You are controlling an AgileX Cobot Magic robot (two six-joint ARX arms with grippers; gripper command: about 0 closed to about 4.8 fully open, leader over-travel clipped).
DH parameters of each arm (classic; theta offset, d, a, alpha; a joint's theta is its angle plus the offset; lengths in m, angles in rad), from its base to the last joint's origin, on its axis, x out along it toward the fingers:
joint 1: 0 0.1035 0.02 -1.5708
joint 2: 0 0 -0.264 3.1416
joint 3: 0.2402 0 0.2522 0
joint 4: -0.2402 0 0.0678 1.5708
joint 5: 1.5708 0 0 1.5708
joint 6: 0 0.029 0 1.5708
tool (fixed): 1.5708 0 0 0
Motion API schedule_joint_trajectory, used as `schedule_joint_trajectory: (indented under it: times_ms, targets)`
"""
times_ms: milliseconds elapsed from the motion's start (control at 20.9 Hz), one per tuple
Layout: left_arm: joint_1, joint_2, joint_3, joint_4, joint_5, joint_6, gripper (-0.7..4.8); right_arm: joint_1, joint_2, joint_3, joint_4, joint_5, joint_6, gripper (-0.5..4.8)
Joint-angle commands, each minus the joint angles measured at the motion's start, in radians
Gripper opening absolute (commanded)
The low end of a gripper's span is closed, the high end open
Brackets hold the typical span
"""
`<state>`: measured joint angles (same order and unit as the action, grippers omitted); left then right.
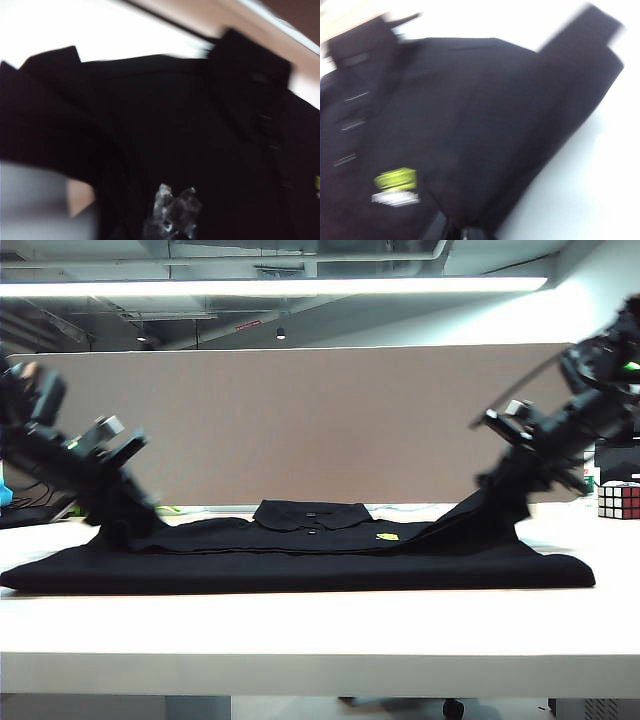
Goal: Fold the bottom side of the T-shirt horizontally towards the center, about one-third of the way, then fold the sleeve back towards the center, creating a straight line along the edge of the T-shirt, and finally fold the bottom of the T-shirt up towards the top, creating a neat rectangle.
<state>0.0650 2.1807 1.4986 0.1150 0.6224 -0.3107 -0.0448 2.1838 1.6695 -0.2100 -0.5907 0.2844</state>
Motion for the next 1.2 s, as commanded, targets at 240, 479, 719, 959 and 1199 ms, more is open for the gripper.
schedule_joint_trajectory:
  times_ms: [240,479,719,959,1199]
  targets:
    - [-0.188,-0.114,0.005,-0.177,0.026,0.173,-0.05,0.182,-0.018,0.017,-0.172,-0.095,-0.072,-0.06]
    - [-0.276,-0.118,0.005,-0.453,-0.050,0.374,-0.05,0.299,-0.018,0.016,-0.357,-0.097,-0.192,-0.06]
    - [-0.275,-0.119,0.005,-0.658,-0.050,0.573,0.79,0.316,-0.019,0.016,-0.423,-0.137,-0.233,0.42]
    - [-0.272,-0.233,0.006,-0.602,-0.026,0.533,2.27,0.293,-0.166,0.016,-0.383,-0.132,-0.232,1.77]
    - [-0.169,-0.438,-0.036,-0.826,-0.126,0.399,1.75,0.144,-0.365,0.007,-0.647,-0.085,-0.266,1.77]
